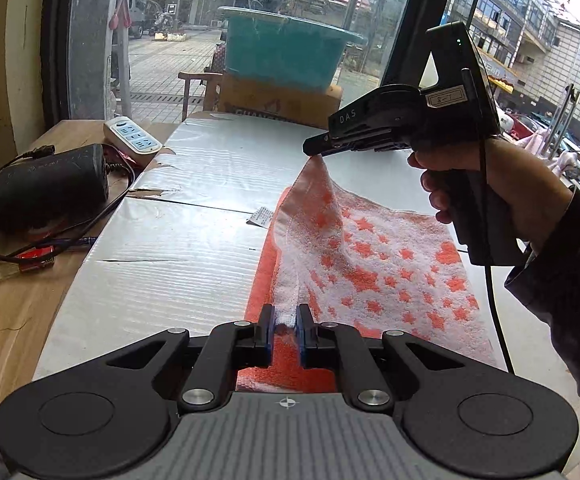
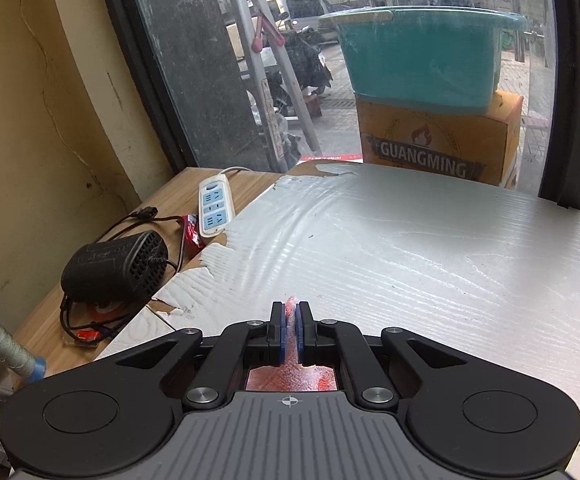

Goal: Fold towel
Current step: 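Fold the lifted edge over the towel with both grippers, then open both grippers to release the folded towel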

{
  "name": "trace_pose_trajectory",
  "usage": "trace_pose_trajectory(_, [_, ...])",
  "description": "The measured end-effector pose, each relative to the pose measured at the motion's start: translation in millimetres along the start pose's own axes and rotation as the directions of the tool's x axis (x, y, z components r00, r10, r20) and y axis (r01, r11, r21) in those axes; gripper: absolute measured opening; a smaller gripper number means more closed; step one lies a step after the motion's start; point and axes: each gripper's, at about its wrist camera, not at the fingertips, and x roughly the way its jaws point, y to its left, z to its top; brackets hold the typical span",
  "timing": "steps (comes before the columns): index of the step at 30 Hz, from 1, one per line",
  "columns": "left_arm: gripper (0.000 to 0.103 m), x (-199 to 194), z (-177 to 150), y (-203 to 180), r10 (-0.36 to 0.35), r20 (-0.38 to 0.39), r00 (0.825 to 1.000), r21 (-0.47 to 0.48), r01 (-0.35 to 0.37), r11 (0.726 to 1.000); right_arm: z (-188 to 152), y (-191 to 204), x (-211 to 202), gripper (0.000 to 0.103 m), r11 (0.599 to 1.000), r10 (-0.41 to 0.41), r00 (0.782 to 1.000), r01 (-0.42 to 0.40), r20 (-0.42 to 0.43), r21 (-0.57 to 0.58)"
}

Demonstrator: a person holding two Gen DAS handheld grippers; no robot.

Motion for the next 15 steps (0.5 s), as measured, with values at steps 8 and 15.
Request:
trace_pose_trajectory(8, [0.016,16,-10,13,0.039,-0.082,0.996,-0.007,-0.04,0.999,-13,-7,21,0.062,0.995,-0.095,0.995,0.096,-0.02,0.012])
trace_pose_trajectory(15, [0.02,2,-18,11,0.108,-0.08,0.991,0.067,-0.103,0.992,-40,-39,-26,0.096,0.987,-0.142,0.99,0.141,-0.003,-0.075])
